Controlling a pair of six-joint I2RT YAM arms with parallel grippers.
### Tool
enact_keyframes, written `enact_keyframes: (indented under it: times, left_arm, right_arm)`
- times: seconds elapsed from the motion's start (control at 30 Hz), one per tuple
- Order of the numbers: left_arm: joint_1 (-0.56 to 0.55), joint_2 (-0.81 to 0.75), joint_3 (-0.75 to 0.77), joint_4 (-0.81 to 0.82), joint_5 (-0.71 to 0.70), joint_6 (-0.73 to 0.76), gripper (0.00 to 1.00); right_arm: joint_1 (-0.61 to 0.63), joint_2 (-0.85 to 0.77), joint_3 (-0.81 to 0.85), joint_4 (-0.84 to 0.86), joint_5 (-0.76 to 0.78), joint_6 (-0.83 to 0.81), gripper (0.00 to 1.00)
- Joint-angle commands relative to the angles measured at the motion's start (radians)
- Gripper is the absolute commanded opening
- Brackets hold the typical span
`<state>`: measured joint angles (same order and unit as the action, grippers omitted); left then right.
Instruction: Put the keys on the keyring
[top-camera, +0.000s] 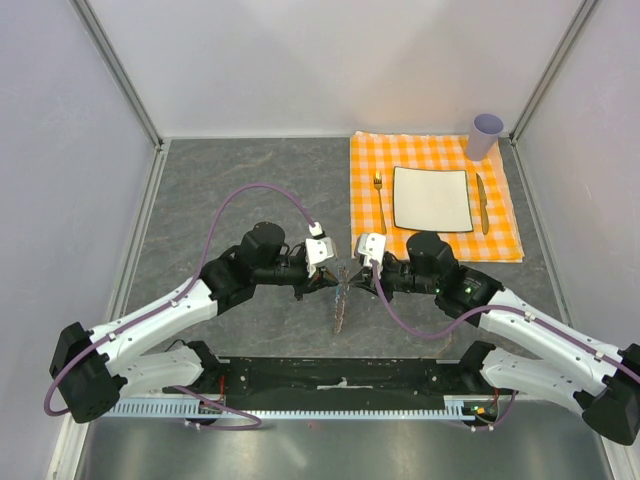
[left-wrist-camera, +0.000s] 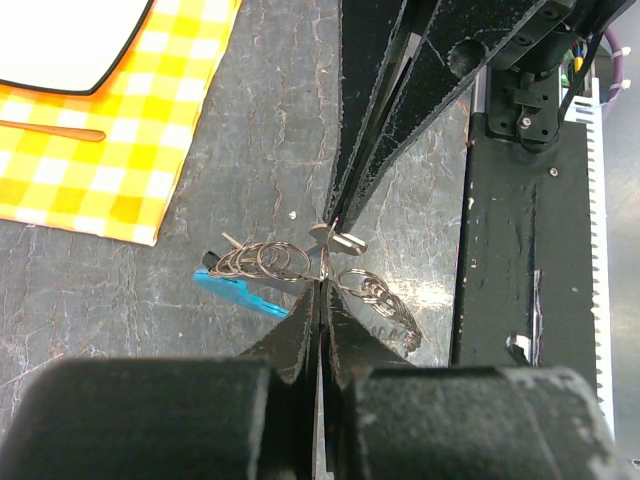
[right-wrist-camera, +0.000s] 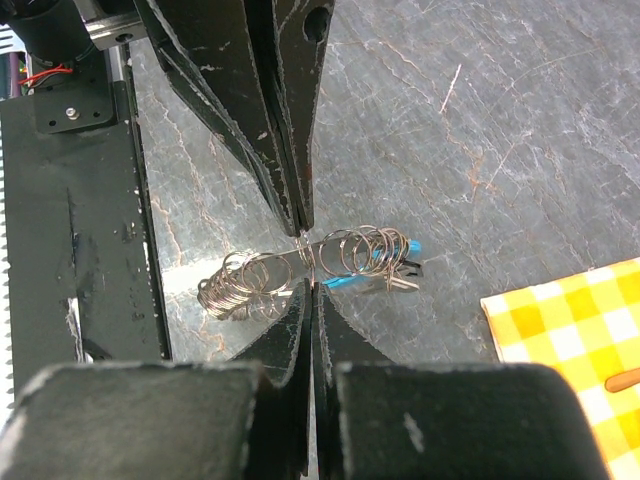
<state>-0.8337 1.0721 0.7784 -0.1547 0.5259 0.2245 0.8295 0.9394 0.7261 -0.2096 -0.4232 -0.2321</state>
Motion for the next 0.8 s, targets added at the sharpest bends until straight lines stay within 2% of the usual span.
enact_keyframes:
  times: [0.0,0.77]
  left_arm:
    - [-0.002,-0.026,0.001,0.089,0.042,-0.02,0.02]
    - [-0.001,-0.057,-0.027,0.139,0.097,-0.036,0.02]
  right_arm:
    - [0.005,0.009,0.009,0.022,-0.042,-0.009,0.0]
    - [0.003,-0.014,-0.007,0.049,-0.083,-0.018,0.0]
